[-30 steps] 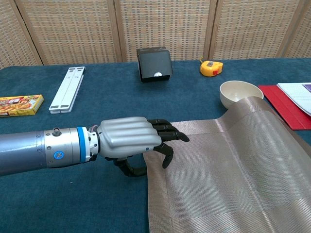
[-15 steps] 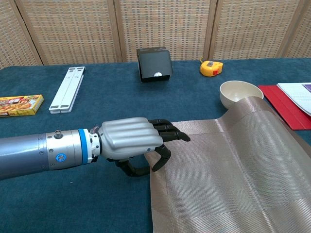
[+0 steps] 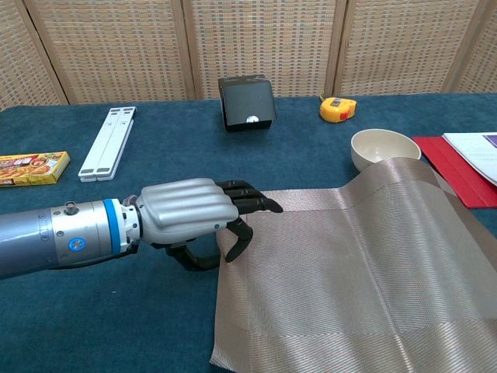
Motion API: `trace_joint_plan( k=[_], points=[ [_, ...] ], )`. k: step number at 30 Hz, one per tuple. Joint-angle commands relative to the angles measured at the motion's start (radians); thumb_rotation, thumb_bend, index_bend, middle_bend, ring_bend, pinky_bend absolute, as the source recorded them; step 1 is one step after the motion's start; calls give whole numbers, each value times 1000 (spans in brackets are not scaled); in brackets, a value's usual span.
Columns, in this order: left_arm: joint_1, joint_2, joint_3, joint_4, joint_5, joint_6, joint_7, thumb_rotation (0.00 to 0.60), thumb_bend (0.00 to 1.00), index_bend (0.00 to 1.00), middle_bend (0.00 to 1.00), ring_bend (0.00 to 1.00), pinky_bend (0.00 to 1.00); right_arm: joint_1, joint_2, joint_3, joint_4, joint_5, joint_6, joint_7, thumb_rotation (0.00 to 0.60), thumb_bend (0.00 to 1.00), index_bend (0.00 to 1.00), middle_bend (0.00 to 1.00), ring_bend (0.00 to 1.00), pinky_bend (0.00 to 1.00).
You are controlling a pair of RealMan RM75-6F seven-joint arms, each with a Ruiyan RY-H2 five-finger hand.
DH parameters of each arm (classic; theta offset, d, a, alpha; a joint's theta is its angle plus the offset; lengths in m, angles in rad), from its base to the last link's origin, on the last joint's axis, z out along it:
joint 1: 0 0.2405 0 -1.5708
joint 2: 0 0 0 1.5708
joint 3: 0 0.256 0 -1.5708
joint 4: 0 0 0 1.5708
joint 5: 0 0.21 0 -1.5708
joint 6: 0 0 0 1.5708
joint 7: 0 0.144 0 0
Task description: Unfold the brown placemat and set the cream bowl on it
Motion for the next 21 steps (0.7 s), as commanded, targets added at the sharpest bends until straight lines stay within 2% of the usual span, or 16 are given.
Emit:
trace_joint_plan(
  k=[1,9,17,21],
  points=[
    [24,33,25,-9,8,27,-17,600,500,731,0,0,0,-1,0,-1,-2,-2,2,-2,600,0,34,0,0,0],
    [77,113,82,0,34,82,-37,600,501,731,0,0,0,-1,-2,-4,-5,-7,0,-12,600,0,35,0,0,0],
    [125,153,136,9,75,136,-70,600,501,731,0,0,0,-1,-5,-7,-9,-13,-1,-22,600,0,37,0,0,0],
    [140,165,147,14,86,148,-72,600,501,731,0,0,0,-1,-5,-8,-11,-16,1,-24,600,0,37,0,0,0]
  ],
)
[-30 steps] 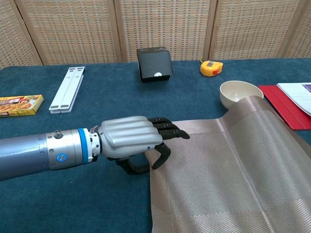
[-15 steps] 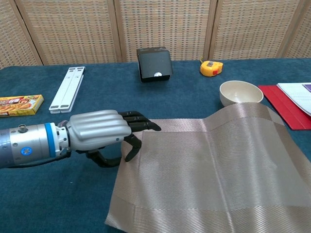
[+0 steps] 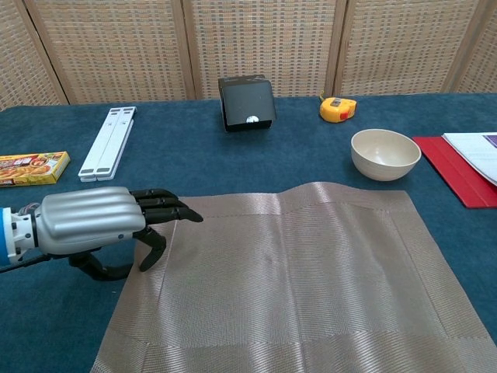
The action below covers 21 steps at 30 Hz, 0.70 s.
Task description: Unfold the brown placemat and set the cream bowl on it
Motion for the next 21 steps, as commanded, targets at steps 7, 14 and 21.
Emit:
trace_joint_plan(
  k=[7,14,21],
  points=[
    [20,17,11,22,9,2,-6,600,501,731,0,0,0,-2,2,-1,-3,-5,4,0,600,0,37,0,0,0],
    [39,25,17,31,17,18,-25,600,500,731,0,0,0,-2,3,-2,-4,-6,4,2,600,0,41,0,0,0],
    [45,28,19,41,26,10,-15,600,500,730,0,0,0,-2,2,-2,-6,-9,6,-1,600,0,43,0,0,0]
  ],
)
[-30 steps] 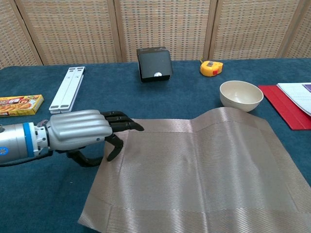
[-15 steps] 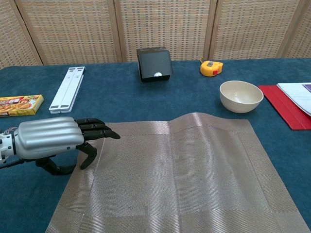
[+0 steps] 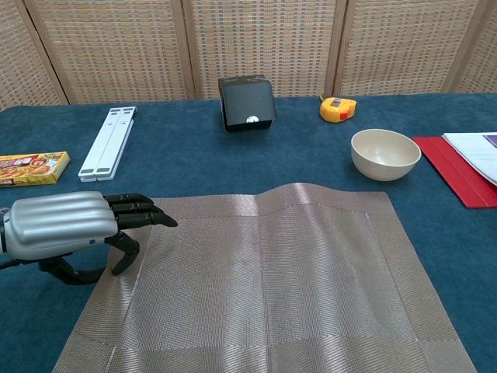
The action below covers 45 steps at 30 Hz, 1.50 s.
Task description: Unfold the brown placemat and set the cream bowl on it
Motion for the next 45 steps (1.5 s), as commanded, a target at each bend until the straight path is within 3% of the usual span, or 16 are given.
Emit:
trace_joint_plan(
  k=[1,5,6,8,10,12,16,22,27,34,39,42,45],
  points=[
    [2,1,0,2,3,-2,2,600,500,731,0,0,0,0,0,0,0,-1,0,-1,600,0,44,0,0,0],
    [5,3,0,4,6,-1,3,600,497,717,0,0,0,0,0,-1,0,-2,0,-2,600,0,45,0,0,0],
    [5,4,1,6,10,2,1,600,481,667,0,0,0,0,0,-1,0,-2,-1,-2,600,0,45,0,0,0],
    [6,6,2,12,16,12,-12,600,338,458,0,0,0,0,0,0,0,-1,0,-2,600,0,45,0,0,0],
    [7,11,4,17,21,20,-25,600,78,119,0,0,0,0,0,0,1,-1,0,-2,600,0,45,0,0,0],
    [10,23,0,21,22,38,-34,600,2,2,0,0,0,1,-1,-1,1,-2,-2,-3,600,0,45,0,0,0],
    [27,57,-21,21,20,120,-74,600,0,0,0,0,0,2,-3,-1,4,0,-8,-5,600,0,46,0,0,0],
    [61,130,-112,-32,-53,231,-89,600,0,0,0,0,0,6,-8,-3,11,10,-26,-12,600,0,50,0,0,0],
    [112,216,-221,-183,-231,232,-51,600,0,0,0,0,0,26,-19,5,27,41,-83,-23,600,0,52,0,0,0],
    [191,335,-334,-451,-514,188,165,600,0,0,0,0,0,116,-31,31,55,110,-268,-5,600,0,50,0,0,0],
    [240,352,-358,-497,-582,214,202,600,0,0,0,0,0,201,-71,59,112,161,-409,-32,600,0,44,0,0,0],
    [281,347,-357,-502,-593,248,212,600,0,0,0,0,0,284,-123,86,167,207,-539,-46,600,0,57,0,0,0],
    [293,348,-359,-504,-575,258,206,600,0,0,0,0,0,327,-163,99,211,239,-601,-54,600,0,78,0,0,0]
  ],
)
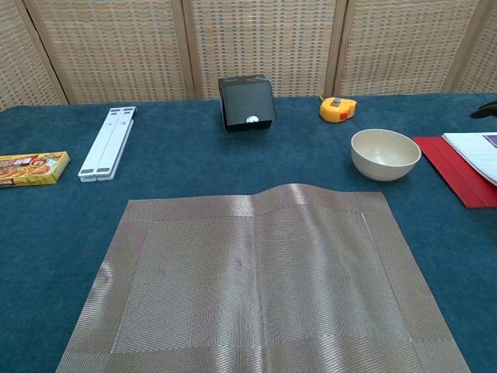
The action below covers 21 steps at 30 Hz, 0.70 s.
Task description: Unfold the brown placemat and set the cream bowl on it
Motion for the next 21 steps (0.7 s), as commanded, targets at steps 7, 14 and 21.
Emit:
trace_joint_plan(
  k=[7,14,21],
  points=[
    [24,-7,-19,27,39,7,-44,600,0,0,0,0,0,154,-164,40,166,75,-163,-40,600,0,112,0,0,0],
    [35,-1,-39,40,47,-6,-72,600,0,0,0,0,0,208,-227,45,222,94,-206,-61,600,0,200,0,0,0],
    [40,2,-56,47,48,-24,-94,600,0,0,0,0,0,244,-293,38,301,63,-190,-4,600,272,336,0,0,0]
  ],
)
